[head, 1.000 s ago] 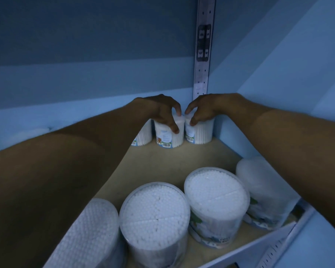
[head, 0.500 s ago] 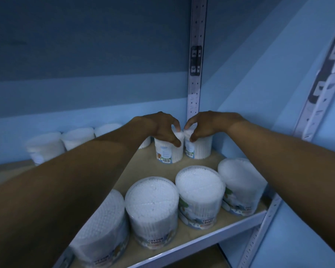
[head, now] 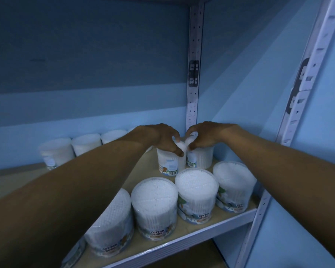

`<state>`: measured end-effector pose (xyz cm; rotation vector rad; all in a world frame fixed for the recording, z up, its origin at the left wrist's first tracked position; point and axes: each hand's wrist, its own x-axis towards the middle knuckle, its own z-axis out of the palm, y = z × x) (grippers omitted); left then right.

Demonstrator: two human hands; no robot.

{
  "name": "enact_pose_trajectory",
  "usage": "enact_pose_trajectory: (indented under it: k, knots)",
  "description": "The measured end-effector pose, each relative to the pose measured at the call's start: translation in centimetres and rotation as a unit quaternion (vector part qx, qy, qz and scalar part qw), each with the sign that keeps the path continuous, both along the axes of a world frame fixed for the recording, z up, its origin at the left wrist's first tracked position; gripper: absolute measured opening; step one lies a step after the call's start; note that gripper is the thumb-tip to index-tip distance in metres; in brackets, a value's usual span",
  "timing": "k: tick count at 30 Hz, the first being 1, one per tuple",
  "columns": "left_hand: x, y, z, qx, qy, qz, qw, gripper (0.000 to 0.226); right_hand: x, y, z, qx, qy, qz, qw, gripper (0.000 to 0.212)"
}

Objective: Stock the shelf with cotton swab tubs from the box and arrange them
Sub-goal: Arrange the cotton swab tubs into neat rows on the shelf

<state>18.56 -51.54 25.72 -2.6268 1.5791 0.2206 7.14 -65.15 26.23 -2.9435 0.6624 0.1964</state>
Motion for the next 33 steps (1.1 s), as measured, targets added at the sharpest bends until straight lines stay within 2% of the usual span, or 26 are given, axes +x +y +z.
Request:
enact_pose_trajectory:
  k: [5, 20, 24, 27, 30, 33]
  knots:
    - [-0.1, 0.4, 0.4, 0.020, 0.023, 0.019, 0.999, 0.076, 0.2, 0.6, 1.2, -0.022, 0.015, -0.025, 0.999, 0.077]
    - [-1.5, 0.2, 0.7, 0.008, 0.047, 0.047, 0.998, 0.077, 0.2, -0.2, 1.2, 0.044, 0.062, -0.040, 0.996, 0.059]
    - [-1.6, 0.1, 0.6, 0.012, 0.050, 0.063, 0.997, 0.087, 0.1, -0.4, 1.4, 0.048, 0.081, -0.031, 0.995, 0.069]
    - [-1.1, -0.1, 0.8, 0.022, 0.069, 0.057, 0.996, 0.098, 0.2, -0.3, 1.9, 0.048, 0.054, -0.040, 0.997, 0.072]
    - [-0.7, -0.3, 0.9, 0.040, 0.093, 0.044, 0.994, 0.099, 0.4, 0.1, 2.1, 0.023, 0.056, -0.051, 0.997, 0.078]
    - [-0.5, -0.4, 0.6, 0.037, 0.074, 0.034, 0.996, 0.093, 0.4, 0.4, 2.0, 0.003, 0.065, -0.053, 0.996, 0.073]
